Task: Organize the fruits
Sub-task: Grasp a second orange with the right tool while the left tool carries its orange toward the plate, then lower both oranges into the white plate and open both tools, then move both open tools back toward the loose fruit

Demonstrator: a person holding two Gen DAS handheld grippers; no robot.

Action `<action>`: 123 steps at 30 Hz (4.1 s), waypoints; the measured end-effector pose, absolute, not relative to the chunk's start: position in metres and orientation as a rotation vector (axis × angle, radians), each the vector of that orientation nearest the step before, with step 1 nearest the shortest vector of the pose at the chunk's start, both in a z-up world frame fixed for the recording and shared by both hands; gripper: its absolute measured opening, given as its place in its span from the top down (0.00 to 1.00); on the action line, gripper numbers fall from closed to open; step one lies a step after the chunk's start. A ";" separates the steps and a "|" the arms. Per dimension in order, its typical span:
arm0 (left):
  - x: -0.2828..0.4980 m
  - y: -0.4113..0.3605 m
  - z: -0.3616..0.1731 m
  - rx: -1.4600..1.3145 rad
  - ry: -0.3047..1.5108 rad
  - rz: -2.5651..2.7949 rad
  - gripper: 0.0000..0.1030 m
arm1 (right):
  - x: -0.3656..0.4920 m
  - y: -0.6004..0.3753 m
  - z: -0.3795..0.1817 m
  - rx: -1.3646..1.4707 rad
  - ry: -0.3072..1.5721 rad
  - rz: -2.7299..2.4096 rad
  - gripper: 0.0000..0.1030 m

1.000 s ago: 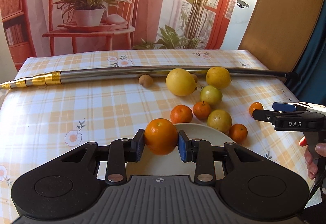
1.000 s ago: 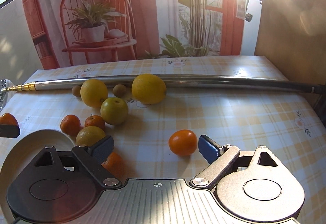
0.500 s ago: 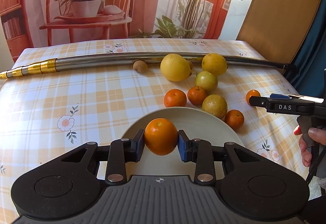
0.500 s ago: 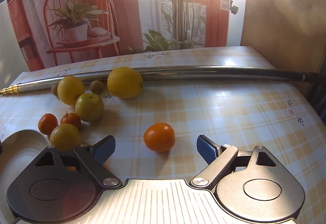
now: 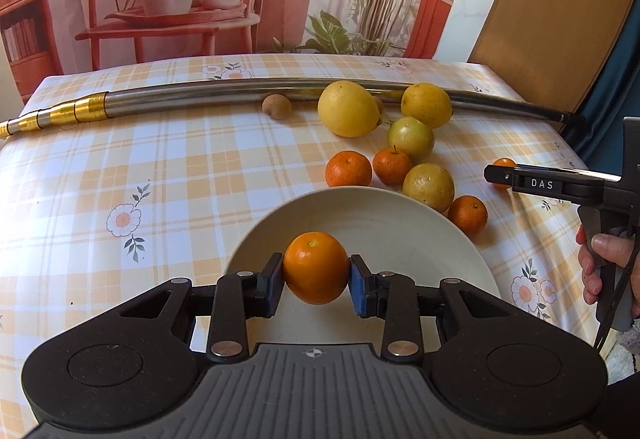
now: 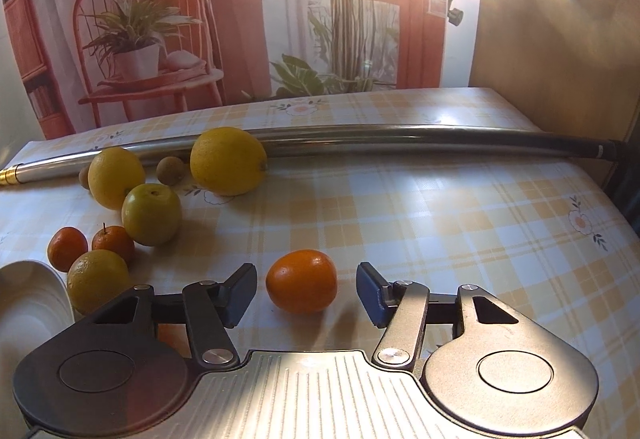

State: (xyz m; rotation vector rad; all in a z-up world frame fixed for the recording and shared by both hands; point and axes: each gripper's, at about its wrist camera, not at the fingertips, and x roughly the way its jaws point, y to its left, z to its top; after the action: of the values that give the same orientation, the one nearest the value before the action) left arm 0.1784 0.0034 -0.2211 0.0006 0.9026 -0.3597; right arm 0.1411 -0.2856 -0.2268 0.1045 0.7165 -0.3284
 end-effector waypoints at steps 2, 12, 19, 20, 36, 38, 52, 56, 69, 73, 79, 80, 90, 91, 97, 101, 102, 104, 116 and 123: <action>0.179 0.004 -0.222 -0.001 0.904 -0.359 0.65 | 0.142 -0.286 -0.228 0.101 0.719 -0.330 0.55; 0.179 0.005 -0.225 -0.008 0.921 -0.352 0.65 | 0.140 -0.283 -0.227 0.121 0.722 -0.317 0.66; 0.176 0.006 -0.224 -0.011 0.927 -0.349 0.65 | 0.129 -0.271 -0.211 0.135 0.686 -0.277 0.66; 0.175 0.006 -0.224 -0.010 0.926 -0.349 0.65 | 0.127 -0.268 -0.208 0.136 0.683 -0.270 0.66; 0.157 0.013 -0.226 0.008 0.947 -0.338 0.65 | 0.112 -0.187 -0.190 0.076 0.738 0.022 0.66; 0.155 0.013 -0.227 0.014 0.956 -0.338 0.65 | 0.111 -0.175 -0.192 0.054 0.758 0.055 0.66; 0.149 0.019 -0.237 -0.023 1.002 -0.347 0.65 | 0.108 -0.133 -0.218 -0.055 0.888 0.109 0.66; 0.149 0.019 -0.238 -0.022 1.001 -0.347 0.65 | 0.110 -0.137 -0.219 -0.055 0.890 0.104 0.66; 0.149 0.023 -0.228 -0.036 0.945 -0.331 0.48 | 0.108 -0.147 -0.208 -0.026 0.829 0.135 0.38; 0.148 0.027 -0.218 -0.052 0.875 -0.324 0.37 | 0.106 -0.149 -0.194 -0.065 0.753 0.082 0.06; 0.149 0.027 -0.203 -0.036 0.800 -0.293 0.22 | 0.109 -0.168 -0.180 -0.043 0.705 0.013 0.00; 0.150 0.027 -0.201 -0.027 0.792 -0.283 0.21 | 0.109 -0.172 -0.178 -0.033 0.703 0.000 0.00; 0.158 0.037 -0.186 -0.023 0.738 -0.248 0.00 | 0.107 -0.205 -0.172 0.064 0.600 -0.174 0.00; 0.158 0.037 -0.185 -0.021 0.728 -0.251 0.00 | 0.106 -0.207 -0.173 0.079 0.588 -0.173 0.00; 0.163 0.039 -0.180 -0.026 0.714 -0.221 0.00 | 0.100 -0.216 -0.171 0.126 0.511 -0.138 0.00; 0.167 0.040 -0.175 -0.031 0.704 -0.223 0.00 | 0.105 -0.219 -0.169 0.136 0.539 -0.091 0.00; 0.168 0.041 -0.173 -0.028 0.690 -0.231 0.00 | 0.107 -0.218 -0.167 0.130 0.544 -0.073 0.00; 0.168 0.043 -0.168 -0.036 0.650 -0.227 0.00 | 0.109 -0.214 -0.164 0.082 0.548 -0.078 0.00; 0.181 0.046 -0.151 -0.160 0.623 -0.219 0.00 | 0.118 -0.202 -0.142 -0.039 0.538 -0.061 0.00; 0.185 0.046 -0.151 -0.116 0.681 -0.206 0.00 | 0.117 -0.201 -0.139 -0.052 0.529 -0.055 0.00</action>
State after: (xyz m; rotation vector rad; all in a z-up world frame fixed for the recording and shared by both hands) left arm 0.1849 0.0461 -0.1512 -0.1160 0.6806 -0.2059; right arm 0.1169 -0.2011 -0.1389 -0.0523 0.5290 -0.0550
